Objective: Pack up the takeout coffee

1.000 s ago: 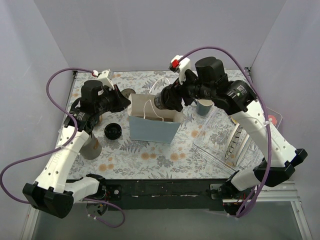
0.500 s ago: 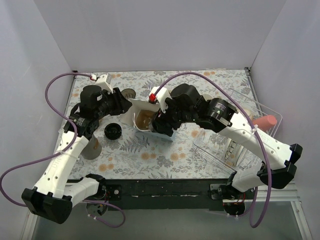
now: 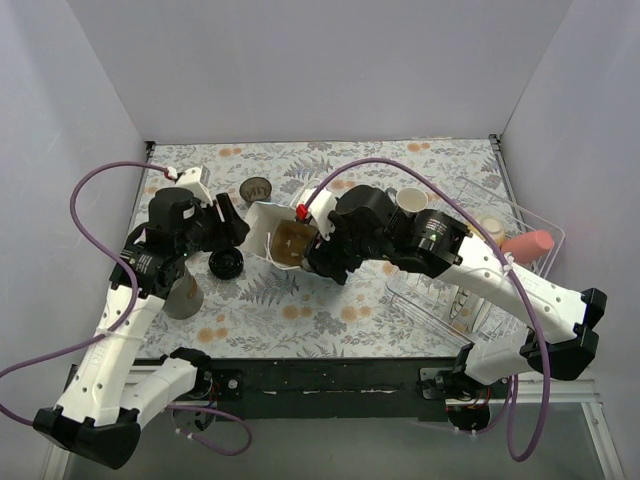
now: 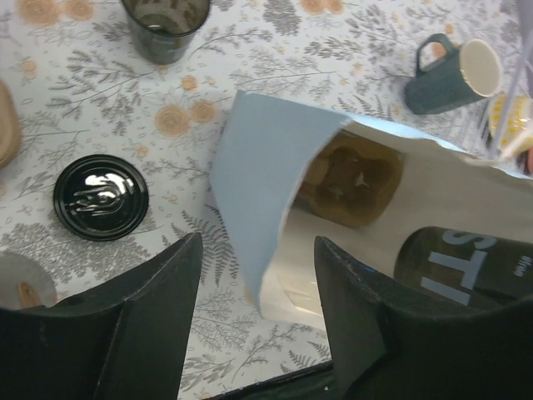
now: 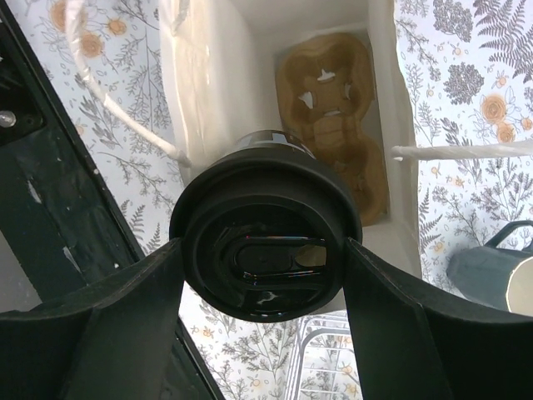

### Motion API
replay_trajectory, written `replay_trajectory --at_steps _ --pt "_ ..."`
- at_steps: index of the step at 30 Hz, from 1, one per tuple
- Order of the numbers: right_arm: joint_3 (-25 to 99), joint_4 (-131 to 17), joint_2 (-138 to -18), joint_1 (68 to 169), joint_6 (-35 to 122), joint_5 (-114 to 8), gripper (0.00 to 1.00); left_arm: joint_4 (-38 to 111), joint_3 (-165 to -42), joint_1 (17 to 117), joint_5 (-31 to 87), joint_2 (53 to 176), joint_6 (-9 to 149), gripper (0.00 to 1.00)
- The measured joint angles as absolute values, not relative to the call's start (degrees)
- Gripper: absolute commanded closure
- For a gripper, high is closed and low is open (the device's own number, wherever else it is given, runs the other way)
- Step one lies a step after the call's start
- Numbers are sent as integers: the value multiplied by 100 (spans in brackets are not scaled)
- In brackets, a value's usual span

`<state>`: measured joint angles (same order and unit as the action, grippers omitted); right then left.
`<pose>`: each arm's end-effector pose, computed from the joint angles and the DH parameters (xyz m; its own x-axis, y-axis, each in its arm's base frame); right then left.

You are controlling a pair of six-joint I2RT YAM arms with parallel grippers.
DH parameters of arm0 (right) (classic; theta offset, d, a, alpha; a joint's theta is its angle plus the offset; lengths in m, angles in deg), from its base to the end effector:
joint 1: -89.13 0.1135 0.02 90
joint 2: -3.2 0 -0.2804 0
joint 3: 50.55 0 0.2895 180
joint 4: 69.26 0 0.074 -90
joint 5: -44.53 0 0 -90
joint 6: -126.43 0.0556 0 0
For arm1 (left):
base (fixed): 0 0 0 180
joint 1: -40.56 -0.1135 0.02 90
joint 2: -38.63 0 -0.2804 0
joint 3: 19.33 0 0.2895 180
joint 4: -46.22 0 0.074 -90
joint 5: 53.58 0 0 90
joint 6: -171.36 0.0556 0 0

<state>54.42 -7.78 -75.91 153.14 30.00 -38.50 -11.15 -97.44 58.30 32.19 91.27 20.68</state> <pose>0.1518 0.2960 0.4399 -0.1585 -0.5789 -0.7999 -0.8722 0.4617 -0.1613 0.2093 -0.0713 0.3925 -0.5634 -0.7327 -0.3817 -0.2608 0.5962 -0.7593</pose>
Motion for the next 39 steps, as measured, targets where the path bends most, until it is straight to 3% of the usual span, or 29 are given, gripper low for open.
replay_trajectory --at_steps 6,14,16,20,22,26,34,37,39 --pt "4979 -822 -7344 15329 3002 -3691 64 -1250 -9725 5828 3676 9344 2079 44" --pt "4872 -797 -7103 15336 3026 -3507 65 -1014 -9303 5830 2703 9191 2096 48" --pt "4869 -797 -7103 15333 3037 -3488 65 -1019 -9209 5830 2535 9081 2098 56" --pt "4863 -802 -7103 15333 3046 -3444 65 -960 -9082 5830 2297 8900 2162 63" --pt "4841 -817 -7103 15333 3039 -3411 65 -846 -8986 5830 2166 8863 2194 82" --pt "4673 -909 -7084 15333 2952 -3313 65 -599 -8763 5830 1901 8867 2236 100" --pt "4712 -1329 -7477 15336 2451 -2943 66 -210 -8354 5830 1536 8655 2306 100" --pt "4660 -1508 -7717 15336 2259 -2806 66 -129 -8201 5830 1431 8447 2295 87" --pt "4494 -1615 -7750 15340 2130 -2731 67 -131 -8151 5830 1392 8382 2262 71"
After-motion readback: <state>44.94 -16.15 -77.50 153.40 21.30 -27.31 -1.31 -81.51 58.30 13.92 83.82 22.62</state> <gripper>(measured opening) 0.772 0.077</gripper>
